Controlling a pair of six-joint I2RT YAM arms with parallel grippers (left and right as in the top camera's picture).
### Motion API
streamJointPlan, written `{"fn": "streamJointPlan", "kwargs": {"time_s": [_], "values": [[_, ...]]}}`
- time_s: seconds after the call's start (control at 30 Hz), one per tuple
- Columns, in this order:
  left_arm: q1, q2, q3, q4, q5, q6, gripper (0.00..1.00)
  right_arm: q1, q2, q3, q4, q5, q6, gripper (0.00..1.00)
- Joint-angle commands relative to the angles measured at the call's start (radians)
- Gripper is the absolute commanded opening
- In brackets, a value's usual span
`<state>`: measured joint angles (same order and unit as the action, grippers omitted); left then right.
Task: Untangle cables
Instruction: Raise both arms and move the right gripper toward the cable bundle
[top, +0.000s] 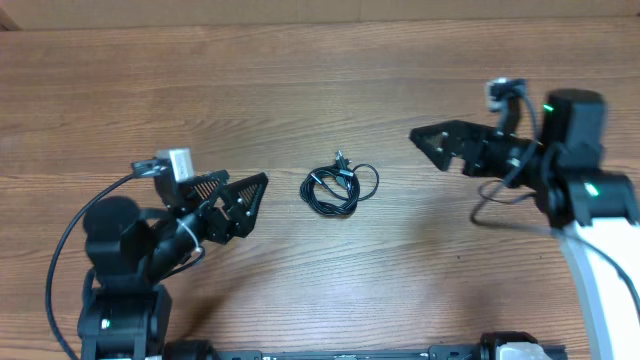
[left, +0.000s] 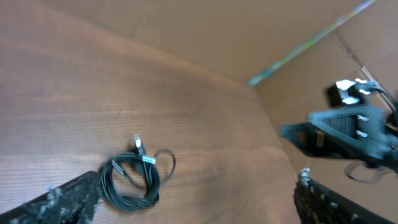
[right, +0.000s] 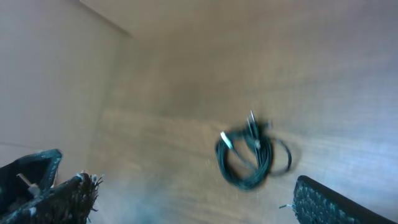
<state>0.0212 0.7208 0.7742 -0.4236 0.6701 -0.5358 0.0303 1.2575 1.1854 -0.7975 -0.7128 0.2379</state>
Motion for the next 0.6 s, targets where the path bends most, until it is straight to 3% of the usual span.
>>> {"fn": "streamJointPlan", "kwargs": {"time_s": [0.0, 0.13, 0.27, 0.57], "values": [[-0.019, 0.029, 0.013, 0.005, 0.038, 0.036, 1.0, 0.075, 0.085, 0.014, -0.005, 0.013, -0.01, 1.0], [-0.032, 0.046, 0.013, 0.009, 0.045, 0.092, 0.99, 0.176, 0.196, 0.014, -0.009, 0.015, -0.146, 1.0], [-0.034, 0.047, 0.013, 0.013, 0.05, 0.095, 1.0, 0.235, 0.266, 0.014, -0.003, 0.116, -0.153, 1.0], [-0.035, 0.047, 0.013, 0.032, 0.083, 0.084, 0.99, 0.261, 0.322, 0.013, -0.032, 0.29, 0.146, 0.96]]}}
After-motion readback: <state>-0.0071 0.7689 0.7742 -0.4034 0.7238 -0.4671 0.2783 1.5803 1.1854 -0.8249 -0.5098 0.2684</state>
